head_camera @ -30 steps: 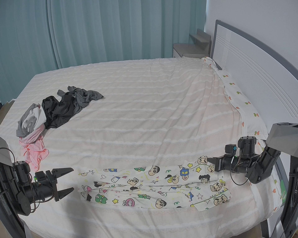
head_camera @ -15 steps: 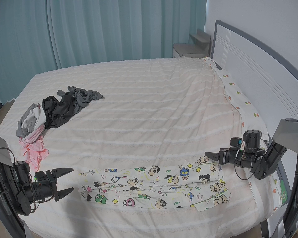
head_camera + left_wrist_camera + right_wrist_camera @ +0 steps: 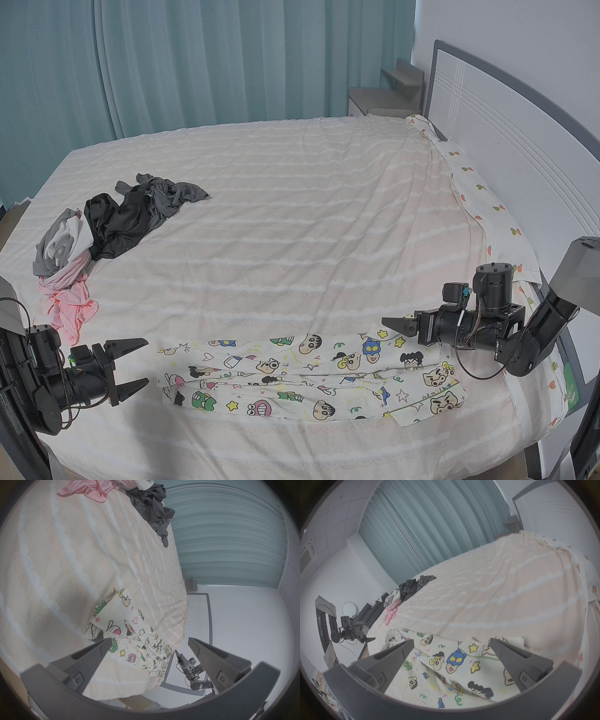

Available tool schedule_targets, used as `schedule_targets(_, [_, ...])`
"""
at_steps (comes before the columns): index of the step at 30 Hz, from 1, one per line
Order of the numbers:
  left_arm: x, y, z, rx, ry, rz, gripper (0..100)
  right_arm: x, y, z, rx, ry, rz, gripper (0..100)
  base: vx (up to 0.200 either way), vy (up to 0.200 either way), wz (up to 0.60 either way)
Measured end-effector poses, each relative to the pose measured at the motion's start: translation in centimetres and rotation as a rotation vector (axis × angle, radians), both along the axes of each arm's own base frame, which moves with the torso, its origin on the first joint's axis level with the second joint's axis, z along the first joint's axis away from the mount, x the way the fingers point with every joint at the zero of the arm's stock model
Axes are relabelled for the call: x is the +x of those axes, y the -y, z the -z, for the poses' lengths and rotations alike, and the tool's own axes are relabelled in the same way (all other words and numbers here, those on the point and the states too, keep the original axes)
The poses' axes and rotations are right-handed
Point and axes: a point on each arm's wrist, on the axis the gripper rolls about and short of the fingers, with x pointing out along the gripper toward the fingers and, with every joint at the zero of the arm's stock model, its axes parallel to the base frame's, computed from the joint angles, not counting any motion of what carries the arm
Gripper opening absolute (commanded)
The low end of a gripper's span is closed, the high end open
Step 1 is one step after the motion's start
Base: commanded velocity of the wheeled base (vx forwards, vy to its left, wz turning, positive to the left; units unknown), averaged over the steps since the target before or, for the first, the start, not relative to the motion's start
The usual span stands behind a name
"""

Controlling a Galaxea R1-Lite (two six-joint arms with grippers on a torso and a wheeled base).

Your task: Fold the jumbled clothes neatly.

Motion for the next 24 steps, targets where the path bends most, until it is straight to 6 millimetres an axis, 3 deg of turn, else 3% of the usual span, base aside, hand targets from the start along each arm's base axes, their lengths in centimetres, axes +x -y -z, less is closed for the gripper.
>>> schedule_targets(6, [0.0,0.0,0.0,-0.001,0.000,0.000,100,0.8,0.6,2.9,-0.010,-0.057,0.030,100,0.000,0.000,0.00])
schedule_targets(14, [0.0,0.0,0.0,-0.001,0.000,0.001,100,1.8,3.2,5.9,-0.014,-0.080,0.119,100,0.000,0.000,0.00])
schedule_targets(20, [0.0,0.0,0.0,-0.001,0.000,0.000,100,1.5,3.6,5.8,0.004,-0.045,0.133,100,0.000,0.000,0.00])
schedule_targets(24, [0.0,0.0,0.0,0.000,0.000,0.001,100,0.9,3.6,4.2,0.060,-0.003,0.149,100,0.000,0.000,0.00])
